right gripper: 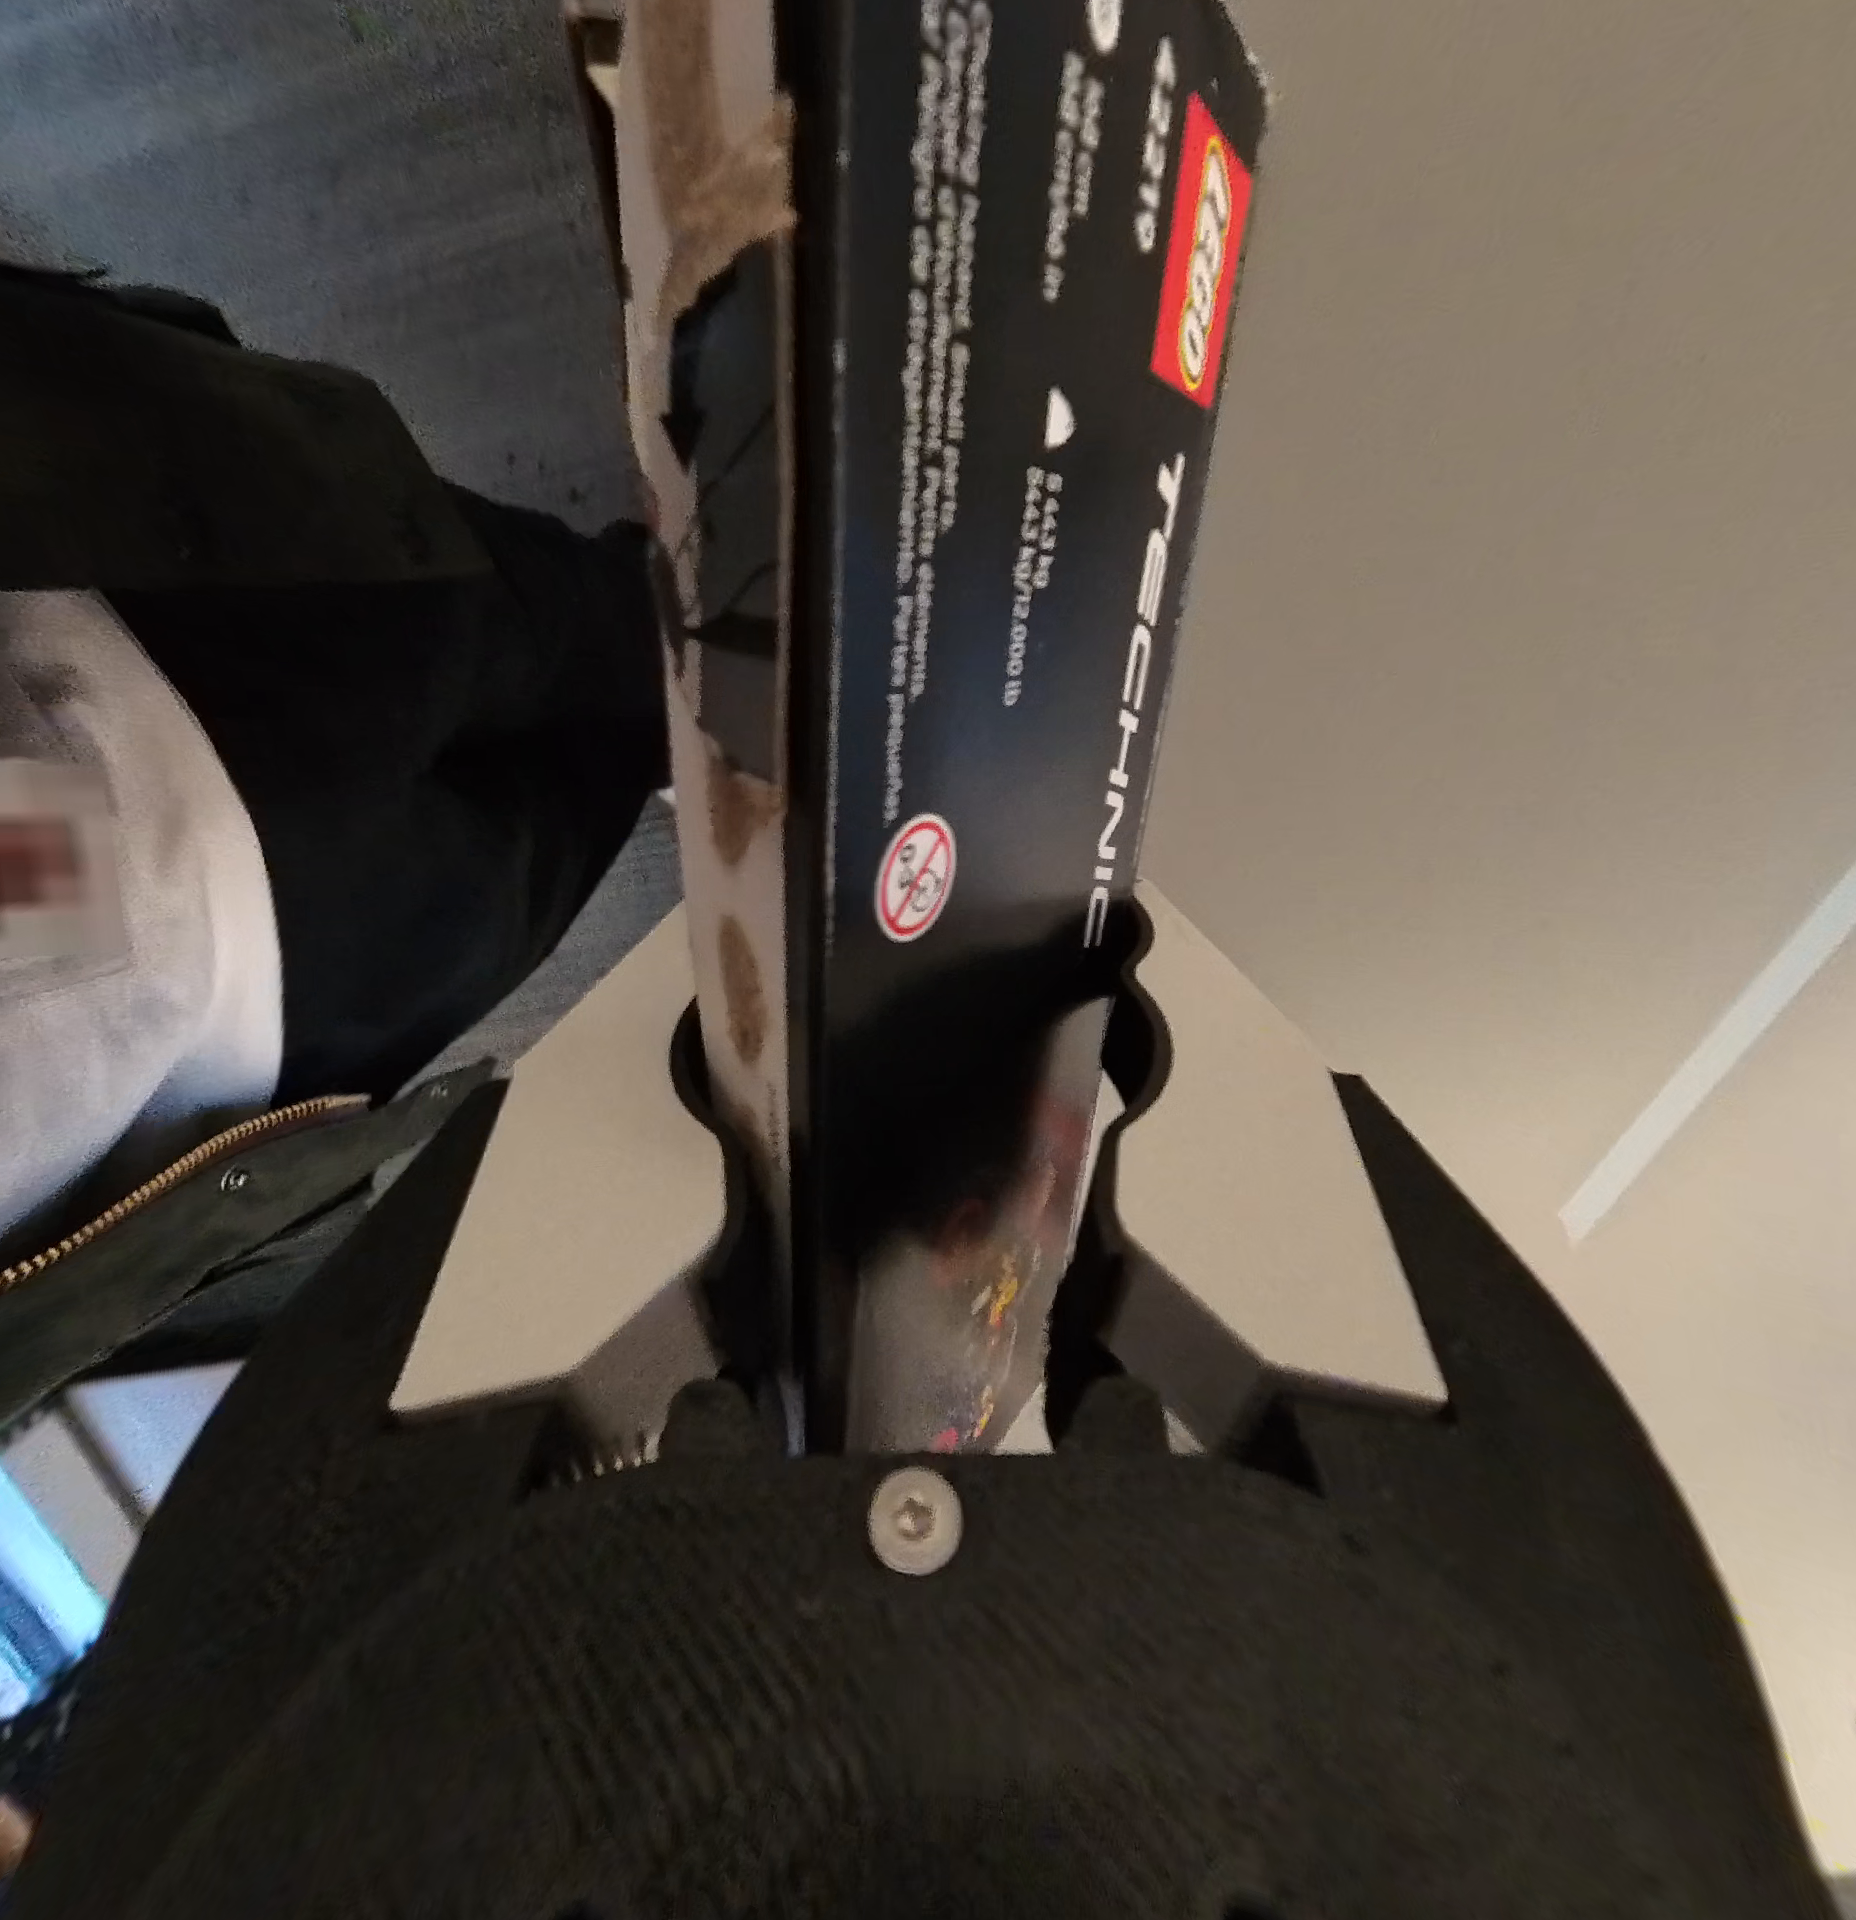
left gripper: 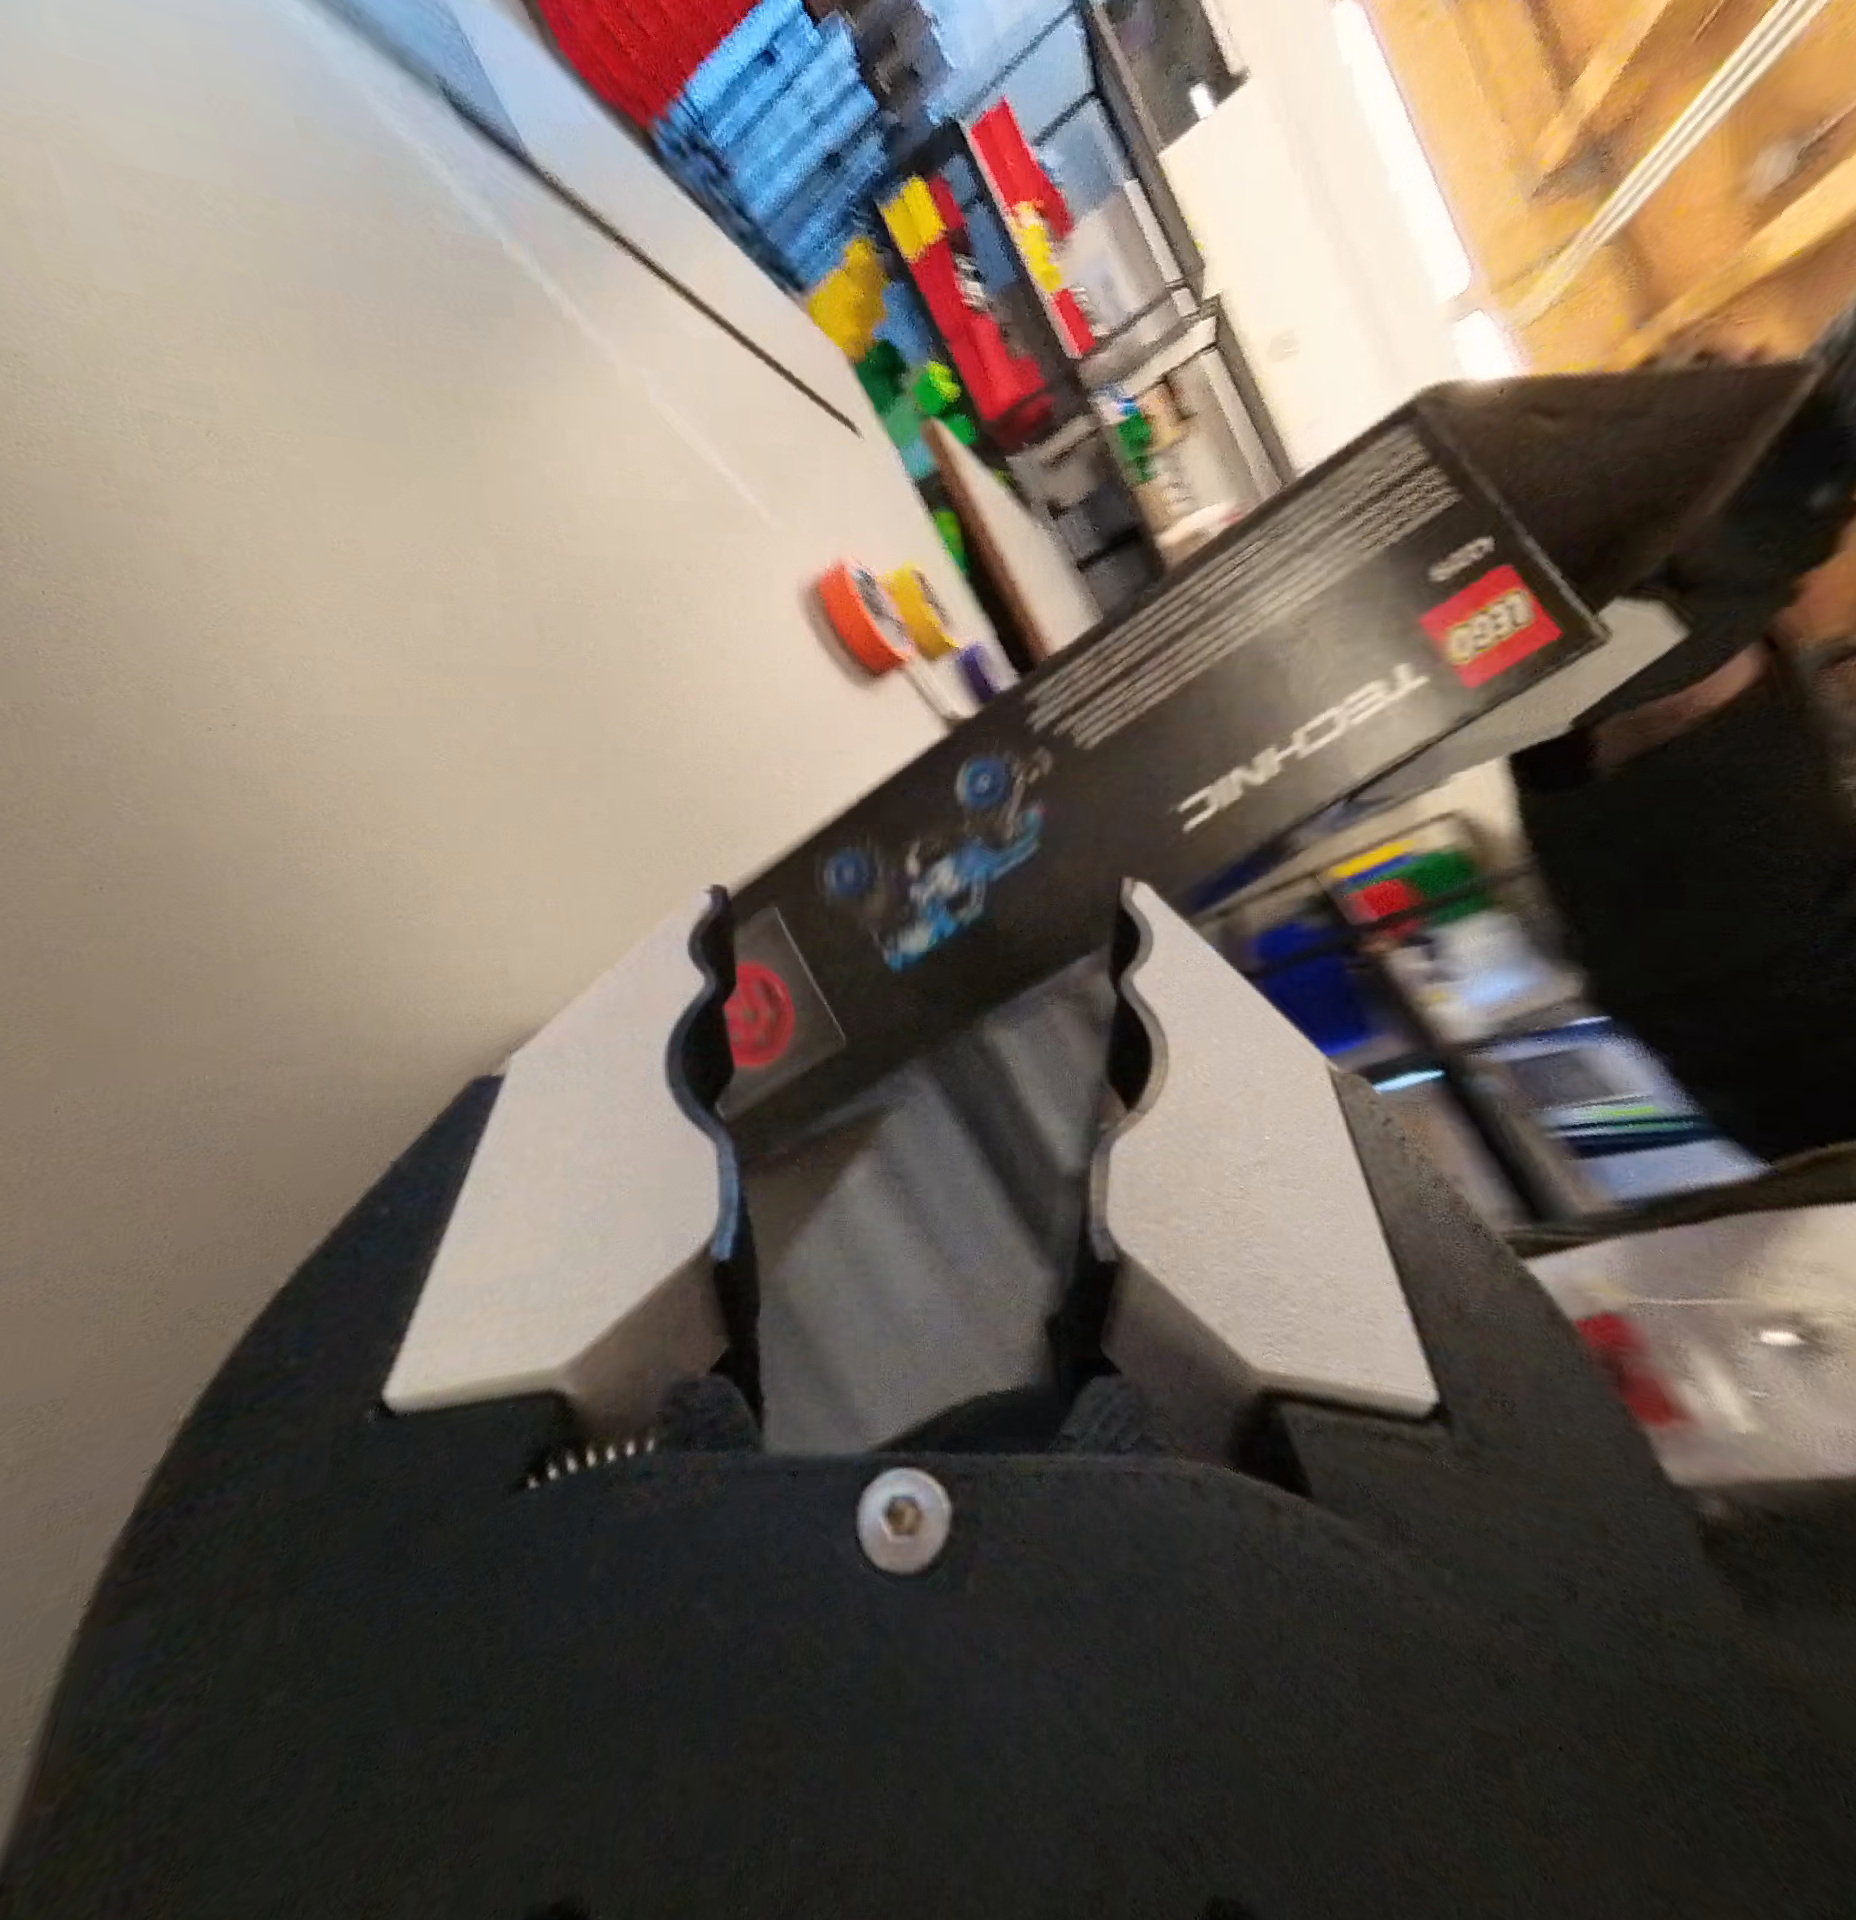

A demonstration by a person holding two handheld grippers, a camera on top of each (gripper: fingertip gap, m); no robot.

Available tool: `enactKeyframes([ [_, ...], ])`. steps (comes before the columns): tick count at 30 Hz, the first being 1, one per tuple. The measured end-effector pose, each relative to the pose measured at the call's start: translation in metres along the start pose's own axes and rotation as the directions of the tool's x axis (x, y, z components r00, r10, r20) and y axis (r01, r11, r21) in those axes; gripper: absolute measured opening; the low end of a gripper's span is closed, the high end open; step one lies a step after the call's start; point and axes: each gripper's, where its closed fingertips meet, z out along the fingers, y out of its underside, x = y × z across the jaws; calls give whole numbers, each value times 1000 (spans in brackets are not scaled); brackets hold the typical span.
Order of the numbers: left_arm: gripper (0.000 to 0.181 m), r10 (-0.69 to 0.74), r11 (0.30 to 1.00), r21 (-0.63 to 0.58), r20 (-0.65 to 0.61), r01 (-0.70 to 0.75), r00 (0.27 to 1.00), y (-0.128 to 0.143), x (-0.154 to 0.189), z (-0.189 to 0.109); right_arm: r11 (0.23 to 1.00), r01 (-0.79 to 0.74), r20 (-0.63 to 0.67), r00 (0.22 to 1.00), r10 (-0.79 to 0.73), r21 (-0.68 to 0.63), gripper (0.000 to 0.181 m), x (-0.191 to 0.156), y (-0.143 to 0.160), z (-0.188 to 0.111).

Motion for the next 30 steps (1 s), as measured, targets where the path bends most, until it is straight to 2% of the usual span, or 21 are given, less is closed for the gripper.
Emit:
enactKeyframes([
  [3, 90, 276, 961, -37, 157, -274, 948, -33, 12, -11, 990, 88, -1, 996, -88, -107, 71, 6, -15, 12],
  [5, 106, 357, 932, -16, 207, -362, 911, -59, 25, -13, 968, 194, -30, 979, -201, -161, 70, 13, -25, 13],
  [7, 102, 379, 920, 38, 161, -389, 911, -79, 44, -16, 946, 258, -88, 956, -279, -195, 69, 28, -36, 17],
  [9, 102, 397, 912, 57, 129, -406, 909, -92, 54, -17, 944, 266, -120, 949, -292, -194, 73, 47, -50, 19],
  [13, 102, 467, 883, 1, 98, -470, 879, -105, 56, -18, 948, 253, -111, 954, -277, -191, 69, 89, -75, 24],
  [18, 101, 509, 861, -28, 48, -508, 860, -136, 53, -30, 950, 204, -107, 966, -234, -236, 79, 128, -99, 30],
  [19, 101, 522, 853, -37, 39, -521, 852, -140, 53, -34, 942, 212, -109, 963, -247, -260, 78, 131, -101, 31],
  [24, 101, 561, 824, -97, -8, -559, 828, -139, 45, -48, 876, 236, -124, 942, -313, -420, 100, 132, -90, 38],
  [28, 101, 538, 835, -98, -55, -541, 841, -133, 39, -56, 938, 184, -171, 955, -241, -295, 105, 125, -109, 27],
  [30, 102, 534, 836, -103, -75, -539, 842, -130, 36, -57, 959, 159, -206, 956, -209, -235, 114, 121, -116, 13],
])
